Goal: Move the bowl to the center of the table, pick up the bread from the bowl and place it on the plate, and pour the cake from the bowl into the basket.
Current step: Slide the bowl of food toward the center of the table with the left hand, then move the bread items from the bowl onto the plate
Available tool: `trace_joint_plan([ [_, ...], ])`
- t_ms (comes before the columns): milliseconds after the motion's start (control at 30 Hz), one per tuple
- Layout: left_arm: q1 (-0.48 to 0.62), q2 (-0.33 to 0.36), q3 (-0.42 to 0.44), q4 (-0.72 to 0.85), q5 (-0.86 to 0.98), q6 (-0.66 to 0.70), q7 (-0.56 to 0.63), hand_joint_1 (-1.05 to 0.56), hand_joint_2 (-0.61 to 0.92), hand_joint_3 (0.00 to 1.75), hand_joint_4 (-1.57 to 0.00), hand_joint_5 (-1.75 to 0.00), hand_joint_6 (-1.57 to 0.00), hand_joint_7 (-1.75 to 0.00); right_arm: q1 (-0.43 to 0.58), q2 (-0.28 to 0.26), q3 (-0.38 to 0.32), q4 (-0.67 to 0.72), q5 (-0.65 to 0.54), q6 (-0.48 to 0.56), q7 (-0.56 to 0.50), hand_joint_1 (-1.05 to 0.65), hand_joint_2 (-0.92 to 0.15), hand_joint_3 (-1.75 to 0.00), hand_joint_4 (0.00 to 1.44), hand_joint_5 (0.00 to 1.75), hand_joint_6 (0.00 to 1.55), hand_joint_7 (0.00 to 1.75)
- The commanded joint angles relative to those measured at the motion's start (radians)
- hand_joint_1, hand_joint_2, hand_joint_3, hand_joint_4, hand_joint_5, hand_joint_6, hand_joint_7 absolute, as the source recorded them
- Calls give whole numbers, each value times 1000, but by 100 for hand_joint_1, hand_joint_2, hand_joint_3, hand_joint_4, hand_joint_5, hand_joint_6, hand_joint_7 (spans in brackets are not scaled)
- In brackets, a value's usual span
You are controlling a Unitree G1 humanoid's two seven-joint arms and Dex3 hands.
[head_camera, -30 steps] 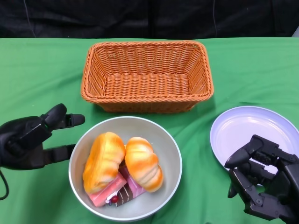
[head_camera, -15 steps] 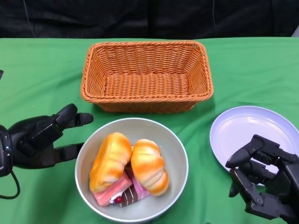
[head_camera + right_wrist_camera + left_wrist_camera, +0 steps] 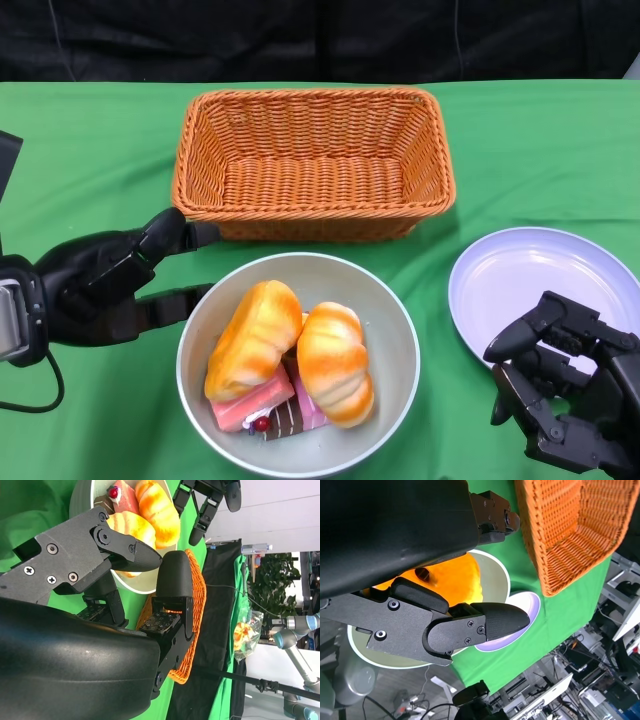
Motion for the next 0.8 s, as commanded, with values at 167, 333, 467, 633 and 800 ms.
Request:
trace_joint_plan([
  [167, 26, 77, 20, -19, 36, -113, 12, -67, 92, 52, -5, -2, -4, -1, -10, -2, -7, 7, -9, -31, -6, -23, -63, -88, 69, 165, 66, 139],
  [333, 72, 88, 75, -96, 66, -152, 116, -58, 92, 39, -13, -6, -13, -4, -14, -2, -2, 21, -21, -56, -4, -24, -63, -88, 70, 164, 67, 140],
  [467, 123, 95, 91, -158, 78, -219, 133, -55, 92, 35, -17, -7, -16, -5, -11, -6, -2, 28, -27, -73, -3, -23, -63, -88, 70, 165, 67, 140],
  [633, 167, 130, 89, -224, 95, -279, 114, -56, 92, 35, -25, -11, -23, -7, -7, -11, -9, 26, -26, -74, -4, -24, -62, -88, 70, 164, 66, 140],
  [800, 300, -23, 165, -243, 104, -680, 166, -22, 92, 25, -62, -28, -64, -22, 9, -35, -35, 27, -39, -132, 13, -24, -63, -85, 70, 161, 67, 135],
])
